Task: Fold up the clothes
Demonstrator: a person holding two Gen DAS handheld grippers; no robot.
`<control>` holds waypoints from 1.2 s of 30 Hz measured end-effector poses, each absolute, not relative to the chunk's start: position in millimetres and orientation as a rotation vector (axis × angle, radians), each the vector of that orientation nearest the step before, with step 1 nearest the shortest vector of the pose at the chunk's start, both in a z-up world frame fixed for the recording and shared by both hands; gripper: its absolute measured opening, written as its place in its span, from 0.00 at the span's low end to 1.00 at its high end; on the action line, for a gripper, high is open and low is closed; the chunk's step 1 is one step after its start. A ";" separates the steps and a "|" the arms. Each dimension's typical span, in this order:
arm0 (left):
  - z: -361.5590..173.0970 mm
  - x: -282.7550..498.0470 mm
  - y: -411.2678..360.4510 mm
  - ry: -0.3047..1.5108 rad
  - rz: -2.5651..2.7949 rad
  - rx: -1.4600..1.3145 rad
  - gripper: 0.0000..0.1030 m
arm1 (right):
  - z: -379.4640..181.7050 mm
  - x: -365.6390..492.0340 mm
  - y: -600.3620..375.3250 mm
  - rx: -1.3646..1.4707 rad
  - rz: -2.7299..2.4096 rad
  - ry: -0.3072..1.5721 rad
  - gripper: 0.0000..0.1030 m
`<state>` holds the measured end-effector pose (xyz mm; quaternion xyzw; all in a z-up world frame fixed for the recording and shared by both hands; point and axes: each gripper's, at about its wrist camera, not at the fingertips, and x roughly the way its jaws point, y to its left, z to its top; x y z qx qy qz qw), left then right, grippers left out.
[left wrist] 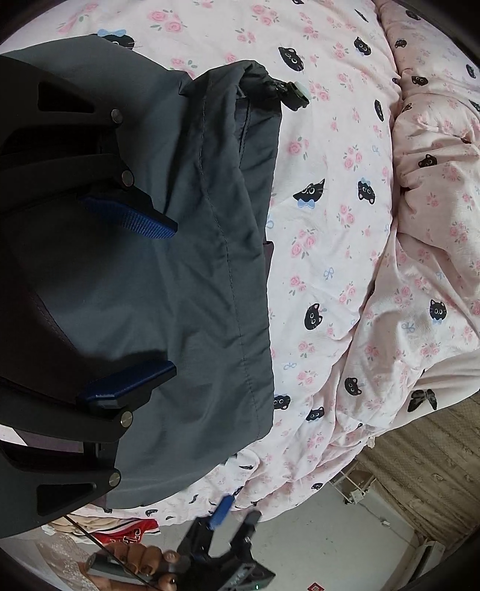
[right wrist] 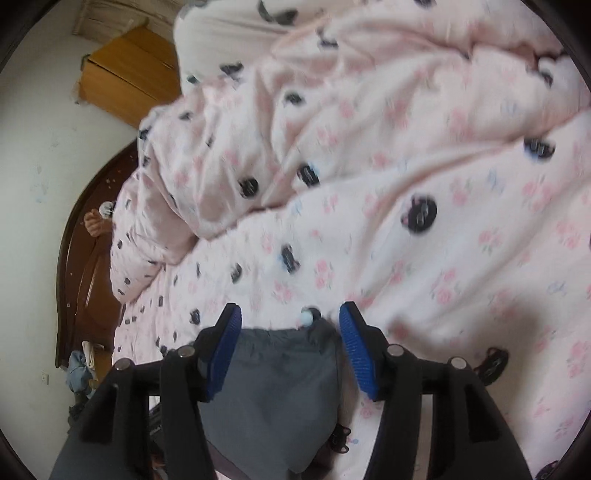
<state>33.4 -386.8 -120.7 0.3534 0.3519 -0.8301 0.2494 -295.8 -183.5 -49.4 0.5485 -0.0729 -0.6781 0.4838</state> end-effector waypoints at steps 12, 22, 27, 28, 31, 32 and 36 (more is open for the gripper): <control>-121.2 30.8 -384.5 0.918 -2.268 0.971 0.62 | -62.8 -184.8 -234.6 1.106 -1.569 0.077 0.48; -129.2 25.7 -387.0 0.824 -2.299 1.015 0.61 | -124.7 -149.3 -248.8 1.075 -1.680 0.176 0.27; -125.8 27.5 -389.5 0.845 -2.297 1.011 0.61 | -126.2 -145.3 -247.6 1.067 -1.701 0.226 0.28; -121.6 29.9 -390.2 0.858 -2.301 0.997 0.61 | -119.0 -145.2 -245.7 1.066 -1.702 0.218 0.31; -110.2 36.6 -393.0 0.884 -2.313 0.953 0.61 | -90.0 -147.3 -233.3 0.992 -1.750 0.162 0.48; -107.1 40.9 -397.5 0.891 -2.306 0.933 0.61 | -84.6 -150.0 -231.4 0.979 -1.769 0.164 0.51; -111.3 56.2 -422.2 0.963 -2.229 0.900 0.61 | -71.2 -160.6 -229.0 0.955 -1.833 0.194 0.54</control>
